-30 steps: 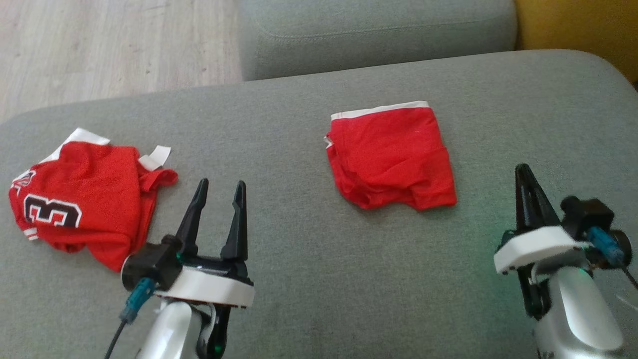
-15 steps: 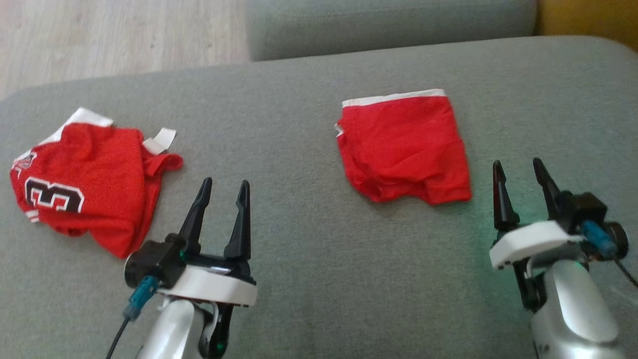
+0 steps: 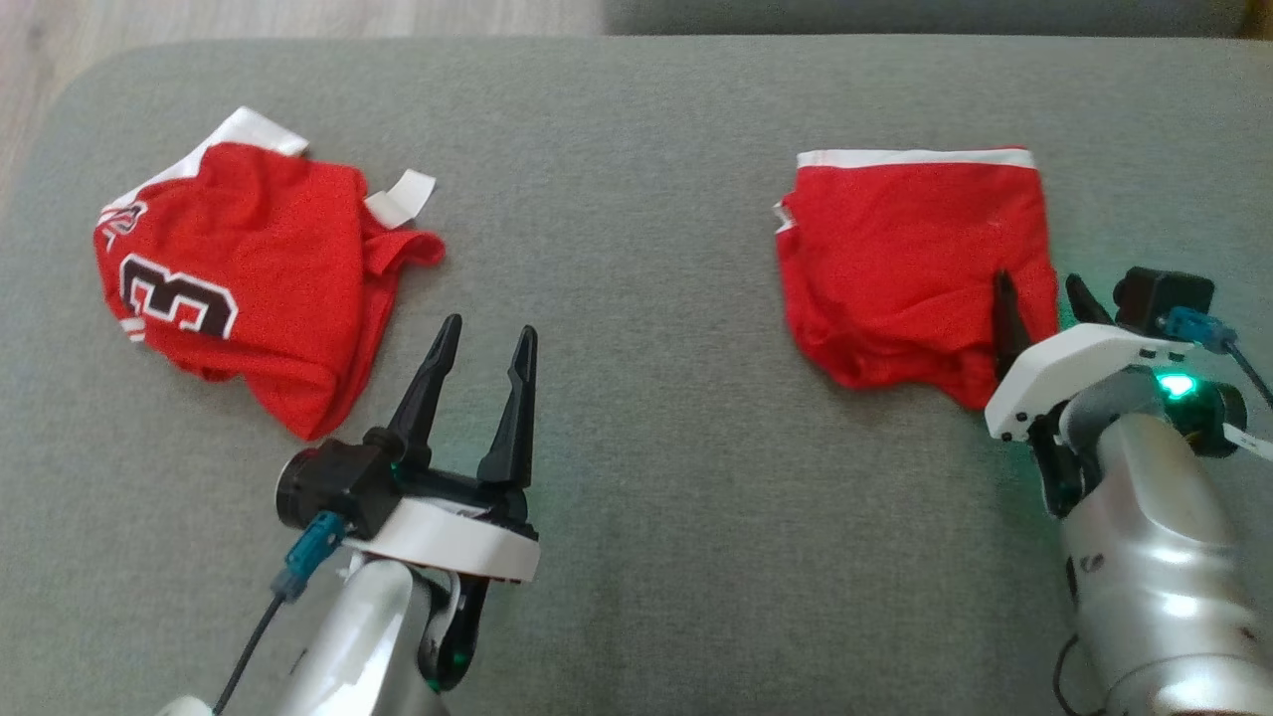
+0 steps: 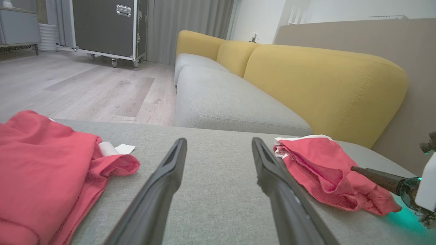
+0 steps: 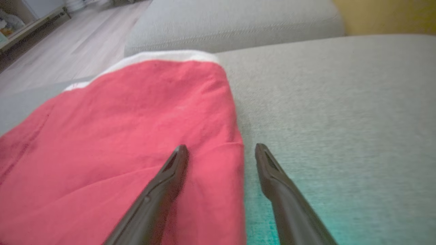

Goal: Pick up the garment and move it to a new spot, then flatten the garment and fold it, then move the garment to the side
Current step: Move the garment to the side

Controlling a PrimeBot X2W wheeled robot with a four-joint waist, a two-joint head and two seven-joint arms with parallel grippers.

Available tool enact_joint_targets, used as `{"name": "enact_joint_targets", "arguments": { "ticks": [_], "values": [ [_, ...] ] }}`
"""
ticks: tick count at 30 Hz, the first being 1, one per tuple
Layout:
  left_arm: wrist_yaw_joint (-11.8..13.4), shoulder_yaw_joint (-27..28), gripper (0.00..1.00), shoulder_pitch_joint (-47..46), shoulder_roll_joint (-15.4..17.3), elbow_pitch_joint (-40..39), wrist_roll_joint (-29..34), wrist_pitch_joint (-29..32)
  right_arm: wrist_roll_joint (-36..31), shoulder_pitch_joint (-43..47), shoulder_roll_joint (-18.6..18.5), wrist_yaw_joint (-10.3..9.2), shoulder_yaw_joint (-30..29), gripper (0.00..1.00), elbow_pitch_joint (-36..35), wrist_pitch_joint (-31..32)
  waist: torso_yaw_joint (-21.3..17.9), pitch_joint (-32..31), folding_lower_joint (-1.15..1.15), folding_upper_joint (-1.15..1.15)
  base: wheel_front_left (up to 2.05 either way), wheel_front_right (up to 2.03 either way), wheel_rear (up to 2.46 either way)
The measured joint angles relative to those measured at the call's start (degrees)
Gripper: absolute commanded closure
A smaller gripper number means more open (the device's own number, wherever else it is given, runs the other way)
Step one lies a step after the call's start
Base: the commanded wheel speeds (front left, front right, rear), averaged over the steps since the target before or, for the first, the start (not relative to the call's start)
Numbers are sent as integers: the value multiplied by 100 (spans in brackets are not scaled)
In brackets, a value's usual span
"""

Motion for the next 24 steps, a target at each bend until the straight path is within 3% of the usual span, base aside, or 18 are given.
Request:
{"name": "enact_joint_targets", "arguments": {
  "ticks": [6,7,8,9,15,24],
  "values": [
    [-1,-25,0,-37,0,8,0,0,-219,-403,-101,0,-261,0,755,138,208,124,-1,0,0,0,0],
    [-1,-25,0,-44,0,13,-1,0,-237,-478,-110,0,-266,19,837,134,223,135,-1,0,0,0,0],
    [-1,-24,0,-57,0,27,-1,0,-268,-544,-112,0,-264,95,916,120,228,141,-1,0,0,0,0],
    [-1,-24,0,-70,0,37,-1,0,-331,-589,-114,0,-237,100,982,56,226,141,-1,0,0,0,0],
    [1,-20,0,-79,0,44,-18,0,-951,-611,-190,0,265,100,1173,-583,76,80,-1,0,0,0,0],
    [5,11,0,-77,-1,27,-99,0,-993,-987,-678,0,1468,100,1473,-750,-244,-157,-1,0,0,0,0]
  ]
}}
